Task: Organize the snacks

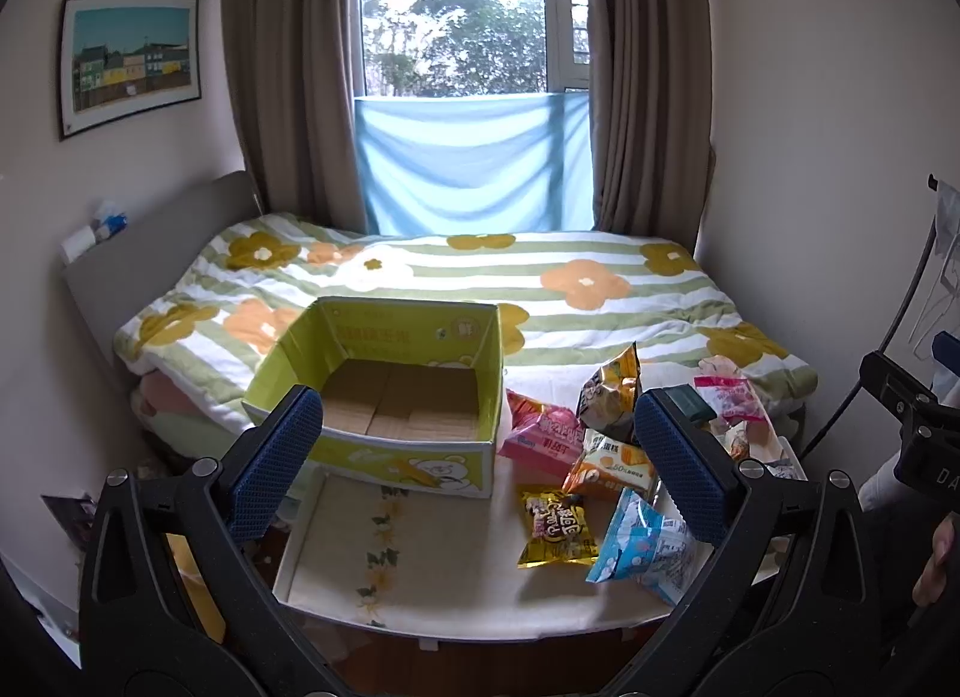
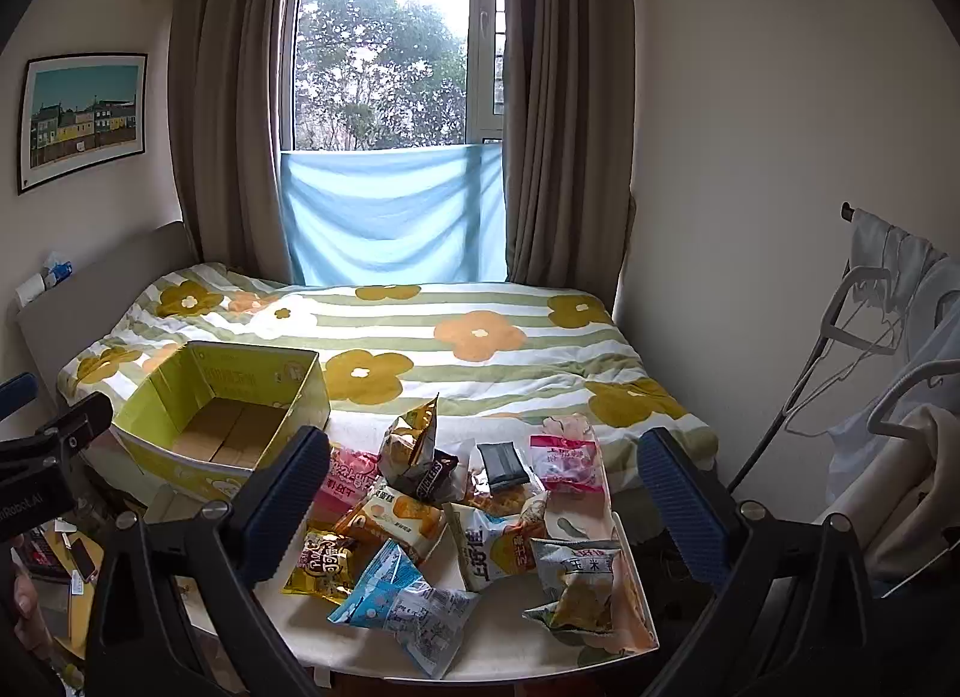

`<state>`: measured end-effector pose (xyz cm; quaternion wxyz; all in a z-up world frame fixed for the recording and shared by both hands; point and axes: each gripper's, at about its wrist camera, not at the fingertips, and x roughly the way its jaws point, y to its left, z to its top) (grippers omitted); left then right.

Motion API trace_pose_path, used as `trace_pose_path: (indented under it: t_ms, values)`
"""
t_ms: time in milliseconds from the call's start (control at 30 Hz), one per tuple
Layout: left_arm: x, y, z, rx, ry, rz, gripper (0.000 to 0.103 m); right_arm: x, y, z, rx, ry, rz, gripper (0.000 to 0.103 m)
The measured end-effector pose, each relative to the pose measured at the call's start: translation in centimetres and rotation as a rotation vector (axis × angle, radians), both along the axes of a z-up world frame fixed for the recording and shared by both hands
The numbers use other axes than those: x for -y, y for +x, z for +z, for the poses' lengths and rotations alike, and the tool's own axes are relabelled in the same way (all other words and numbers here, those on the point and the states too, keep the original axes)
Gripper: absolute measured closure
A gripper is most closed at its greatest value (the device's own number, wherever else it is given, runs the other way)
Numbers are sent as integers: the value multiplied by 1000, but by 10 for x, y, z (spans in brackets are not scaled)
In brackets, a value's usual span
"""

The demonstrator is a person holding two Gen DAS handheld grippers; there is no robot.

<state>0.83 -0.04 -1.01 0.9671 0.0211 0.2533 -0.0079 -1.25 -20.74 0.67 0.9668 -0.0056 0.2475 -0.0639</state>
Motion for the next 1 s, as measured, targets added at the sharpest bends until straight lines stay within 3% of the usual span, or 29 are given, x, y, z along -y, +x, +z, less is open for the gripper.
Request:
trace_pose_path:
  t_ms: [1000]
  values:
    - [9, -4, -7, -63, -8, -16, 0, 1, -4, -6, -42, 5, -6, 1]
